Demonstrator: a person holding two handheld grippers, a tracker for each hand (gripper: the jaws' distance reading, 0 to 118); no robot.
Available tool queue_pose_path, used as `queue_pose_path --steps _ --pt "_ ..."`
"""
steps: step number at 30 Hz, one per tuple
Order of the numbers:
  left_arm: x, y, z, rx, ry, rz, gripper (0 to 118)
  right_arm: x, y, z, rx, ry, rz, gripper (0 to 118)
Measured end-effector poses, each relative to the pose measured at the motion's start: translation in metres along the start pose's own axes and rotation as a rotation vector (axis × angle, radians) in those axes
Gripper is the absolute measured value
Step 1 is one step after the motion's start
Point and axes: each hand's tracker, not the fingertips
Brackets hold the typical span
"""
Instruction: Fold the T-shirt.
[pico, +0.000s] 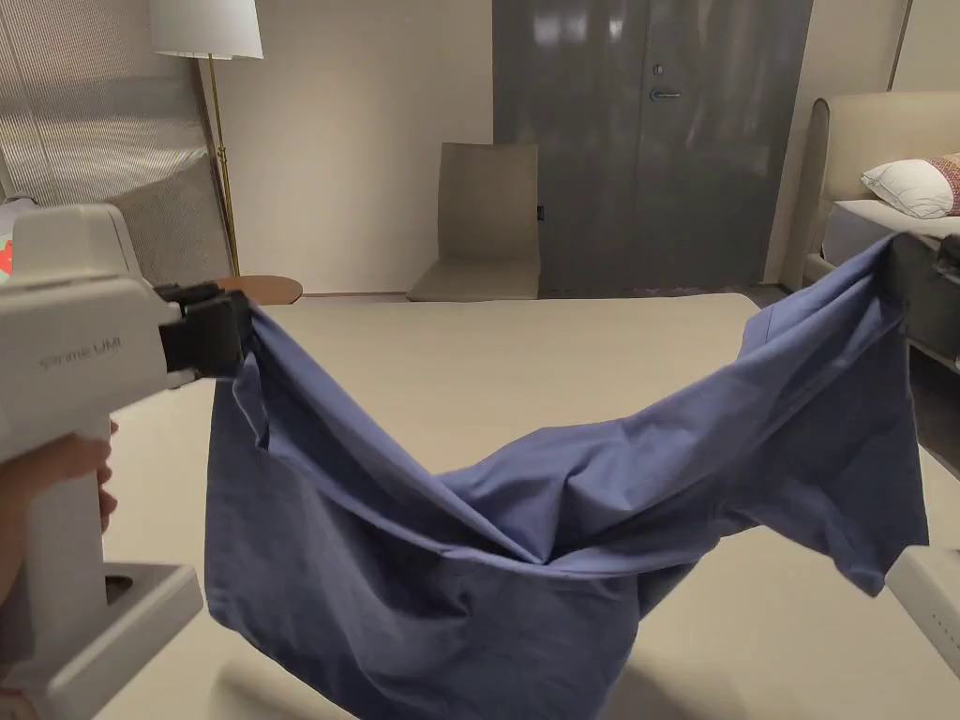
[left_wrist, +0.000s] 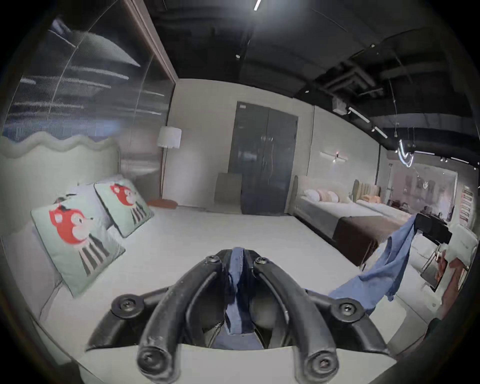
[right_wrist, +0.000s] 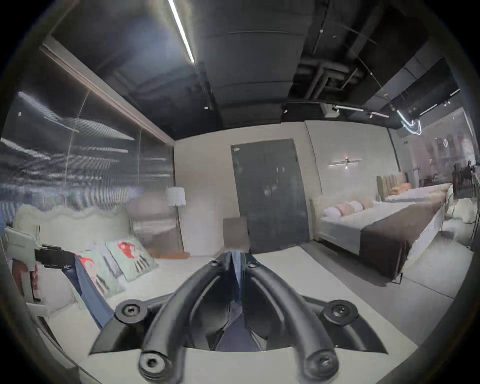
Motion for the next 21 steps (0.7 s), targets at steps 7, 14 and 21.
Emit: queue_pose_path --steps 7,14,21 --pt "0.001 0.049 -0.048 -0.008 -0.033 0.034 7 0.011 0.031 -0.045 0.044 -0.03 -0.017 8" --pt "0.011 0.089 -0.108 0.025 -0.024 -0.004 7 0.024 0.062 -0.093 0.104 -0.102 0.0 8" --pt "0.019 0.126 -0.174 0.101 0.002 -0.025 7 0.03 0.089 -0.149 0.189 -0.162 0.046 8"
